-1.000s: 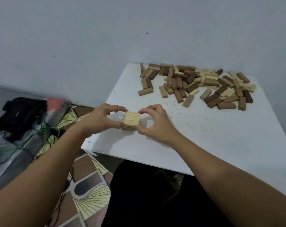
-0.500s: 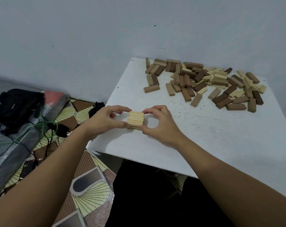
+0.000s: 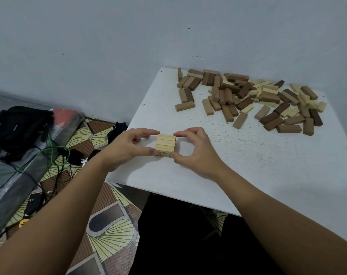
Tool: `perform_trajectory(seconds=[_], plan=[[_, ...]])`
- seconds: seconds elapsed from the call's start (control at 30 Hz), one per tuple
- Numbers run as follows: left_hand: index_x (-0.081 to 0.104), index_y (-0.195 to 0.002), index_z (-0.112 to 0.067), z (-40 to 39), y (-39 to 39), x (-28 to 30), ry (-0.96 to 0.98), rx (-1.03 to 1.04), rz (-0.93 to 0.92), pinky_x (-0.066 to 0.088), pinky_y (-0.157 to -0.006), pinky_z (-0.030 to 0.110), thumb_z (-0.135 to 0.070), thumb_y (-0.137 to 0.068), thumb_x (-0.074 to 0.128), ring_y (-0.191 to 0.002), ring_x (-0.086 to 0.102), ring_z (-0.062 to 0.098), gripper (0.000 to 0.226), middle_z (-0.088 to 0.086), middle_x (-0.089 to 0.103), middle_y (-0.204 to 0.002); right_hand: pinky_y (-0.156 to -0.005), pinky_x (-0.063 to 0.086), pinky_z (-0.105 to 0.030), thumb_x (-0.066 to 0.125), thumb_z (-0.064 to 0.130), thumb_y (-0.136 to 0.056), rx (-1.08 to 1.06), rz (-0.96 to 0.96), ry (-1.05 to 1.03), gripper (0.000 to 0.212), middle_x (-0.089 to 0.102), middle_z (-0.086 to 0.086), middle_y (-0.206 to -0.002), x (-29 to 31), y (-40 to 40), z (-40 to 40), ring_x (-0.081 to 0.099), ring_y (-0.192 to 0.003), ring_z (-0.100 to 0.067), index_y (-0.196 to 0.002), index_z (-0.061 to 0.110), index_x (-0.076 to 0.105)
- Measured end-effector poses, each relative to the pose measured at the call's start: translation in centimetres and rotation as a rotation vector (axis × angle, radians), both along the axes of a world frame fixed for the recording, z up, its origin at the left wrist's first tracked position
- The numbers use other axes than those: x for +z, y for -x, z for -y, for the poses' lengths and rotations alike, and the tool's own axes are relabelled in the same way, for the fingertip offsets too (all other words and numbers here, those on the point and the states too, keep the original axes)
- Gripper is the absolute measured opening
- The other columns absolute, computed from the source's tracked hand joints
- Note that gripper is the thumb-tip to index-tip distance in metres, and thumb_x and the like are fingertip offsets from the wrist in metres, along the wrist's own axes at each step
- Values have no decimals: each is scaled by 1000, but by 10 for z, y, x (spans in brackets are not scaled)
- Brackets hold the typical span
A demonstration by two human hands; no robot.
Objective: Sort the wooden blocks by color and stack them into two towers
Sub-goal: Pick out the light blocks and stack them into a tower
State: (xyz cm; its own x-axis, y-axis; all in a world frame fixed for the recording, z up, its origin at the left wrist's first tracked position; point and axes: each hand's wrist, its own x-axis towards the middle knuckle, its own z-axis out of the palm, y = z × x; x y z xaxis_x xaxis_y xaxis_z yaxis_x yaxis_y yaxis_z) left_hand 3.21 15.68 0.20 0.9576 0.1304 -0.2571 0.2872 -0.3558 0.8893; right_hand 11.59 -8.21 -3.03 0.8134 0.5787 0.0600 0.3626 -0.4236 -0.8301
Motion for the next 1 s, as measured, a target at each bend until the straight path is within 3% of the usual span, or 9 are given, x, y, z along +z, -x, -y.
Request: perform_trajectory(seconds=[0.3, 0.47, 0.57, 0.7, 0.83, 0.93, 1.0], plan=[[73, -121, -49, 1, 2, 0, 14, 16, 9, 38, -88, 31, -42, -64, 89, -102, 45, 14, 59, -5, 55, -121, -99, 30, -11, 85, 42, -79, 5, -23, 2, 60, 40, 16, -129, 3, 1, 2, 37, -132, -5, -133, 40, 59], [73, -122, -50, -2, 1, -3, 17, 16, 26, 39, -93, 31, -39, -64, 92, -103, 46, 15, 62, -6, 56, -121, -114, 38, -34, 70, 43, -93, -2, -84, -66, 48, 42, 12, -133, 4, 4, 1, 40, -135, -9, -138, 37, 57], [69, -127, -51, -4, 2, -5, 24, 37, 39, 42, -100, 31, -45, -64, 96, -115, 51, 15, 69, -6, 59, -128, -117, 35, -32, 51, 44, -98, -74, -132, -176, 46, 47, 11, -138, 9, 9, -1, 42, -135, -3, -142, 33, 55], [54, -148, -35, 16, 2, -3, 219, 271, 151, 34, -118, 35, -70, -76, 66, -137, 50, 8, 81, -10, 57, -147, -110, 25, -13, 36, 48, -96, -168, -358, -462, 59, 39, 18, -157, 12, 24, -15, 31, -143, 9, -153, 36, 40], [37, -161, -22, 55, 0, -3, 420, 426, 225, 20, -129, 38, -70, -102, 28, -150, 36, 8, 77, -5, 42, -163, -108, 21, -10, 33, 46, -109, -241, -516, -622, 57, 23, 19, -166, 5, 38, -39, 25, -142, 12, -163, 33, 22], [36, -161, -22, 76, -1, -8, 457, 454, 225, 17, -128, 32, -82, -89, 25, -151, 32, 3, 94, -7, 38, -165, -96, 30, 1, 29, 42, -112, -228, -575, -659, 55, 22, 22, -163, -6, 44, -51, 31, -135, 16, -164, 29, 18], [37, -161, -24, 81, -1, -12, 437, 460, 232, 17, -127, 28, -91, -79, 27, -150, 31, -2, 107, -11, 37, -165, -108, 32, -9, 35, 54, -107, -230, -590, -656, 64, 24, 16, -167, -11, 46, -57, 32, -144, 8, -164, 29, 20]])
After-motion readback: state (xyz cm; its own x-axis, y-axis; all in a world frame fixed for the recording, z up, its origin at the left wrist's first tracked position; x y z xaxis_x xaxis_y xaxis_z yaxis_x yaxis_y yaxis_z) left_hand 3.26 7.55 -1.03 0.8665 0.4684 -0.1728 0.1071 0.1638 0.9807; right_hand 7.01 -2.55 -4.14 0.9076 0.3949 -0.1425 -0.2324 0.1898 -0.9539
